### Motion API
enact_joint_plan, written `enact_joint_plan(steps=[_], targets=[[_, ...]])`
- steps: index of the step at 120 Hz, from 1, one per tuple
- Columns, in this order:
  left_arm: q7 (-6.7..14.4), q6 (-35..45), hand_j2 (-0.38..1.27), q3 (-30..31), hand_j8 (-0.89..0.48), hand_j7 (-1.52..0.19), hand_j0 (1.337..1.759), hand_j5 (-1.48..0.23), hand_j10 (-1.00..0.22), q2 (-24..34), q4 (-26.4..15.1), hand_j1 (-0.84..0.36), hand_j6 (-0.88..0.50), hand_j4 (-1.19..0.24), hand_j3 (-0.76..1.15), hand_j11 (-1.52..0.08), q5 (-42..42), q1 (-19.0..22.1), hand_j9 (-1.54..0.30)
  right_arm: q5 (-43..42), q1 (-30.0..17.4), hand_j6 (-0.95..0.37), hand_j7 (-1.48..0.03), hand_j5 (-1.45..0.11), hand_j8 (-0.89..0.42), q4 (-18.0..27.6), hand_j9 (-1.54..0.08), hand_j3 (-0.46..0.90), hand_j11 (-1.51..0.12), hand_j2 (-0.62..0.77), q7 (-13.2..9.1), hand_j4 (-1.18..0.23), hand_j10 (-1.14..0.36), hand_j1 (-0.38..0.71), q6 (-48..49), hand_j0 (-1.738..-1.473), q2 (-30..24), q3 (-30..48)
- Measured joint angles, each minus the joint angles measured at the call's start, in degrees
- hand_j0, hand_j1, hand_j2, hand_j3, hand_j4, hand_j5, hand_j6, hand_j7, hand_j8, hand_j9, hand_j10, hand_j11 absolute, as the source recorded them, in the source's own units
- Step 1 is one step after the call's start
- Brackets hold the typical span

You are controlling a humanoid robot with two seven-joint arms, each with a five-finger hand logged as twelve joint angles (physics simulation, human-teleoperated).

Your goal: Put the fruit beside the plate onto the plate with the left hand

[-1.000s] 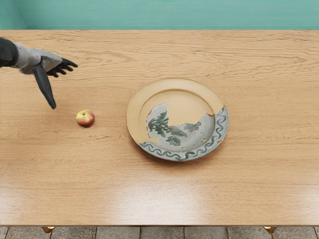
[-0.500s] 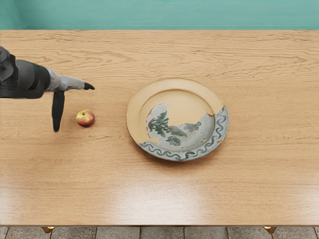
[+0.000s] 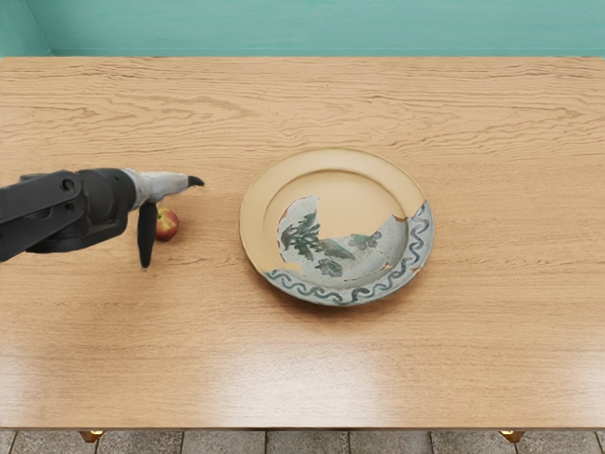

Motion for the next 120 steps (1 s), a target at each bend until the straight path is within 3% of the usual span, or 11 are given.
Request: enact_joint_plan(steps=[67, 120], targets=[[0.0, 7.2, 0.04, 1.8, -0.20, -0.25, 1.658, -0.25, -0.19, 0.0, -0.8, 0.12, -0.20, -0.19, 0.00, -0.25, 5.7, 2.6, -0.25, 0.0, 0.2, -0.01, -0.02, -0.02, -0.01, 0.0, -0.02, 0.00, -0.02, 0.00, 0.0, -0.01, -0.01, -0.33, 0.0, -1.658, 0.0, 0.0], [0.0, 8.1, 0.07, 2.1, -0.33, -0.43, 1.658, -0.43, -0.33, 0.0, -0.7, -0.04, -0.33, -0.33, 0.00, -0.43, 6.8, 3.9, -0.43, 0.0, 0.5, -0.01, -0.02, -0.02, -0.01, 0.0, -0.02, 0.00, -0.02, 0.00, 0.0, -0.01, -0.01, -0.33, 0.0, -1.658, 0.0, 0.0]])
